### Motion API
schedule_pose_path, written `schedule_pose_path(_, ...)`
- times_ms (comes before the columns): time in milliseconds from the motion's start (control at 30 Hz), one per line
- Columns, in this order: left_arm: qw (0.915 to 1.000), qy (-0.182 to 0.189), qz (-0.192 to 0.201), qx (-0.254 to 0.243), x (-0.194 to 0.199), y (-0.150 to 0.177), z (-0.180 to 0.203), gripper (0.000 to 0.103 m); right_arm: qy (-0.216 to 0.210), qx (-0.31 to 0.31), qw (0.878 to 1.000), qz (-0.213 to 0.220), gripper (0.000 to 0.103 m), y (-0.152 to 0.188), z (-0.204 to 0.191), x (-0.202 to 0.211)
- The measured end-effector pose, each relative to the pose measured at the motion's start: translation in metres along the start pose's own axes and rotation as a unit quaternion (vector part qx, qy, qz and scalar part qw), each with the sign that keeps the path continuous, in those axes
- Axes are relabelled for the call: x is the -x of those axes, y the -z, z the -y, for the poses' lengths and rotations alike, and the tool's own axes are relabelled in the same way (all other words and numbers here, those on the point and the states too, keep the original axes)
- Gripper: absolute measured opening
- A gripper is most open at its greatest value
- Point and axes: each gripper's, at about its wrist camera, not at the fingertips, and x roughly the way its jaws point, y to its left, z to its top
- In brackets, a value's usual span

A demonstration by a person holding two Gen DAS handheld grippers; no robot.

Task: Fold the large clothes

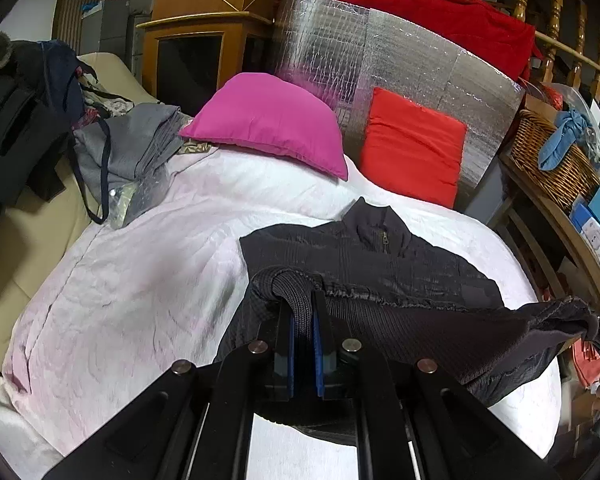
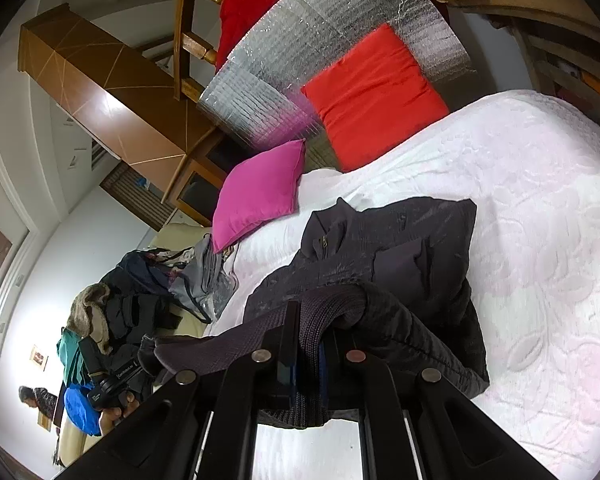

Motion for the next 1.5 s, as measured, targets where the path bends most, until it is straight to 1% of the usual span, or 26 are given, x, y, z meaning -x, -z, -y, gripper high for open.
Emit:
schedule_pose_path(333,0.9999,-0.004,0.005,-0.009,-0.025,-0.035,0.008,0.008,0.005,0.003,1.000,0.008,0.007,-0.032,-0.004,-0.014)
schedule_pose_path(600,0.9996,-0.014,0.003,-0.023,-0.056,-0.064,0.016,0.008,0.018,0.005,1.000,0.006,0.007,-0.068,-0.004,-0.041)
schedule_pose_path(933,0.9993,-0.020,-0.012,-0.031,-0.102,-0.081,0.021,0.008,0.037,-0.008,0.999,-0.007,0.007,-0.096,0.017,-0.080)
schedule_pose_path(1100,0.9988,-0.027,-0.022,-0.034,-0.130,-0.088,0.025,0.008,0.054,-0.011,0.998,-0.020,0.007,-0.113,0.027,-0.107)
schedule_pose_path(1367,0.9969,-0.047,-0.053,-0.036,-0.186,-0.098,0.021,0.008,0.070,-0.017,0.997,-0.039,0.007,-0.135,0.044,-0.158)
schedule_pose_path(1500,0.9963,-0.047,-0.067,-0.026,-0.208,-0.098,0.018,0.008,0.077,-0.029,0.995,-0.048,0.007,-0.138,0.058,-0.178)
